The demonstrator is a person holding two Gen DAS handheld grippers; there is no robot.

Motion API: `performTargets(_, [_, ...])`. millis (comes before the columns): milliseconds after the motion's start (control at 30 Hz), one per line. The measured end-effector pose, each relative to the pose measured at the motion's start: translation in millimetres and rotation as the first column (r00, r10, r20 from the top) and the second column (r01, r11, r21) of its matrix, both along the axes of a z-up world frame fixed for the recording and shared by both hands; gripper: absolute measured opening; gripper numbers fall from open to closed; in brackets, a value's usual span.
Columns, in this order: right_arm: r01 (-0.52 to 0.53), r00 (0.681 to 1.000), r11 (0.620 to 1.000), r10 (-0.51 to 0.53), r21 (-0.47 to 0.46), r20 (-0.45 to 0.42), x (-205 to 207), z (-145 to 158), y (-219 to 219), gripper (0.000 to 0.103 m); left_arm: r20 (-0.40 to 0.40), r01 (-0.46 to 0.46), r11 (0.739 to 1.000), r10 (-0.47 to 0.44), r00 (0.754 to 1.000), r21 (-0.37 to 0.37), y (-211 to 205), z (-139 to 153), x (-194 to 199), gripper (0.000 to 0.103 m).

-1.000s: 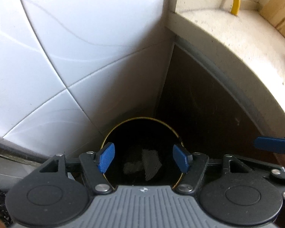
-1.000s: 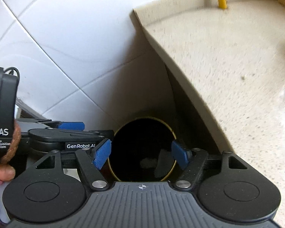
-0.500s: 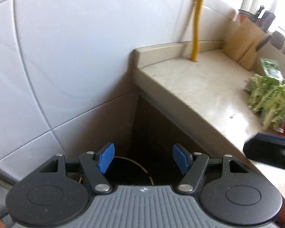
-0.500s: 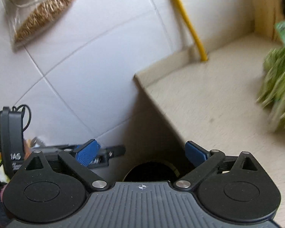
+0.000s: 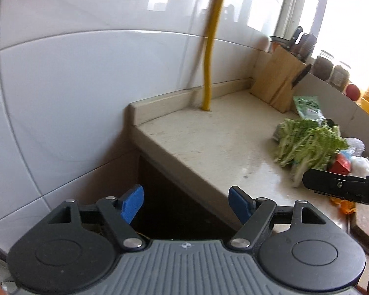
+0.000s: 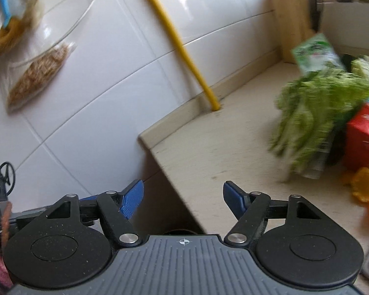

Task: Collect trash
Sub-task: 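Move both open tools back toward the cutting board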

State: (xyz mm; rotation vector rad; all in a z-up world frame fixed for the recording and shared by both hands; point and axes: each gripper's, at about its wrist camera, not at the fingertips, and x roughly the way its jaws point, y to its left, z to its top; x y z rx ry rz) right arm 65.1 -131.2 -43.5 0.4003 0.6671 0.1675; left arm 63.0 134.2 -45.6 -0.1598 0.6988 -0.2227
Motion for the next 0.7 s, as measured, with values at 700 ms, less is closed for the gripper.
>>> performTargets(700, [0.299, 0.954, 0.947, -0.293, -0.116, 0.068, -65, 25, -129, 0.074, 0.0, 0.33, 0.944, -0.33, 0.944, -0.005, -157, 20, 20, 0.073])
